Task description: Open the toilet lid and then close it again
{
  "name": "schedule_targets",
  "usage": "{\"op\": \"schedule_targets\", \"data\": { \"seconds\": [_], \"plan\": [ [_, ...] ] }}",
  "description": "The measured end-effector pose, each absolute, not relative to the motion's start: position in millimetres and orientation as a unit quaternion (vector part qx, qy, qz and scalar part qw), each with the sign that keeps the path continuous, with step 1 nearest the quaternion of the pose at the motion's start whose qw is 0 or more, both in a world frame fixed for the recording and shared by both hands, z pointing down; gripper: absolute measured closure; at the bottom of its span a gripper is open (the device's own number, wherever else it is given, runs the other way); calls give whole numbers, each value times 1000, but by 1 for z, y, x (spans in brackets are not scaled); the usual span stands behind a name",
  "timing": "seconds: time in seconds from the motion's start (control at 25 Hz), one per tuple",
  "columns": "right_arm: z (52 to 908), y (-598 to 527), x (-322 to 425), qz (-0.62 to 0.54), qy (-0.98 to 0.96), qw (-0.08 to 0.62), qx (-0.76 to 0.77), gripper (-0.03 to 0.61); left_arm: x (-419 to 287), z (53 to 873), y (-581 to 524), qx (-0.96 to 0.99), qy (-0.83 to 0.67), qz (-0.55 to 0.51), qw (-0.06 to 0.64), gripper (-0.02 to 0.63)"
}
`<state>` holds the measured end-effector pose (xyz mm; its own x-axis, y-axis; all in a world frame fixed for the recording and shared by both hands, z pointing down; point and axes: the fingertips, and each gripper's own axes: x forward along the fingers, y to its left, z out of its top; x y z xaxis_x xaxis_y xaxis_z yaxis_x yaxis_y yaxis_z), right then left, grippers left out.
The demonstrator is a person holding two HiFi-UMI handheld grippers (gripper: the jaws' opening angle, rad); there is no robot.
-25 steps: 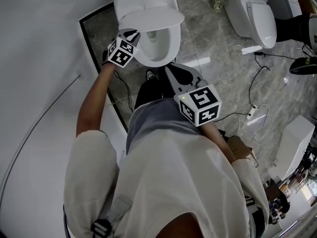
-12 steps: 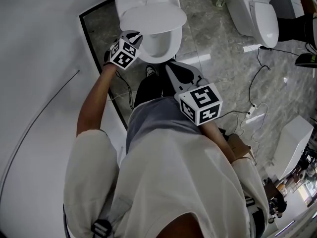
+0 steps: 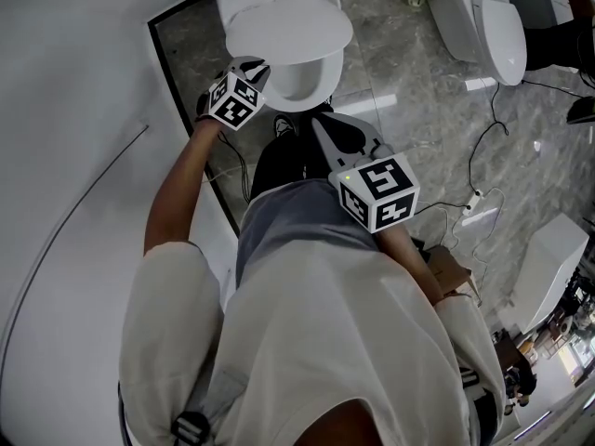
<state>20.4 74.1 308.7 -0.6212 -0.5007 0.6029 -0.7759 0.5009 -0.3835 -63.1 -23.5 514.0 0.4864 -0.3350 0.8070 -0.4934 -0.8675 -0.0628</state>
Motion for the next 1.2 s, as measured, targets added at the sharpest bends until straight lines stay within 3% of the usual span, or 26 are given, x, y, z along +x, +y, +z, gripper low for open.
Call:
{"op": "schedule_targets", "data": {
  "seconds": [1.2],
  "plan": [
    [348, 77, 4, 357, -822, 240, 372, 568, -57, 570, 33, 859, -167, 482, 54, 569]
  ]
}}
